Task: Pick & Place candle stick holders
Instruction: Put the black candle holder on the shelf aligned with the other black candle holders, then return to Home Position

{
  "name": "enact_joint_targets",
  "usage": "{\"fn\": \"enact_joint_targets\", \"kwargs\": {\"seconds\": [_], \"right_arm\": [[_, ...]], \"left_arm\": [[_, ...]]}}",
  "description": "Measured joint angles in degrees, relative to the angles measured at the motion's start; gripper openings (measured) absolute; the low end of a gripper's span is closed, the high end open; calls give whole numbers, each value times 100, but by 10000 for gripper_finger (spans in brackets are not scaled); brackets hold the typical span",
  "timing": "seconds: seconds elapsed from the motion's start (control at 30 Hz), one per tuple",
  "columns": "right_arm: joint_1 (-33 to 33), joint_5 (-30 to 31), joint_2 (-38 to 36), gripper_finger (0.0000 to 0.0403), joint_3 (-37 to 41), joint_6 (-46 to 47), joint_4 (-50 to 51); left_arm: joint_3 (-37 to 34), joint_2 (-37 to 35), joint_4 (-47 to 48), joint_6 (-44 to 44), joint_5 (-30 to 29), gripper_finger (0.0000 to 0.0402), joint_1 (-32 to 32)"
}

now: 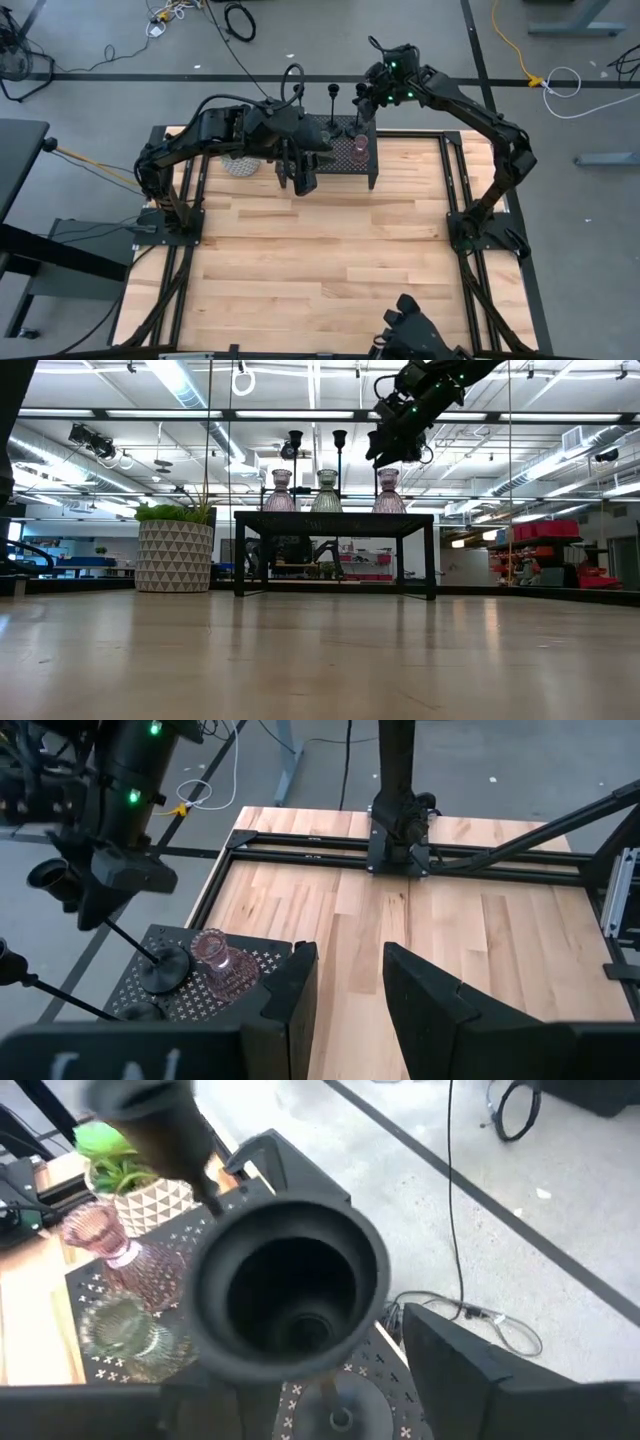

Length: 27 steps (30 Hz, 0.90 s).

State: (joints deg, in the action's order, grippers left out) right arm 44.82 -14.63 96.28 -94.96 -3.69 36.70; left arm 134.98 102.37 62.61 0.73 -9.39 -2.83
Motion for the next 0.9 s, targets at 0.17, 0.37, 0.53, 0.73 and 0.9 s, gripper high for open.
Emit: {"fn": "enact_joint_targets", "kwargs": {"seconds": [0.17,0.37,0.53,0.73,0.9], "right_arm": [[-2,0,-255,217,0,-21,37],[-35,0,-648,233,0,14,319],[-76,-507,-1250,235,0,357,752],[-451,-2047,-2179,236,0,448,1147],[-1614,-1434,-3014,236,151,545,988]], "left_arm": [[0,0,0,-4,0,119,0],[0,0,-2,-124,0,119,0],[0,0,0,-473,-2,119,2],[0,0,492,-443,-158,119,-10],[-5,-122,1305,-163,-943,119,-61]]}}
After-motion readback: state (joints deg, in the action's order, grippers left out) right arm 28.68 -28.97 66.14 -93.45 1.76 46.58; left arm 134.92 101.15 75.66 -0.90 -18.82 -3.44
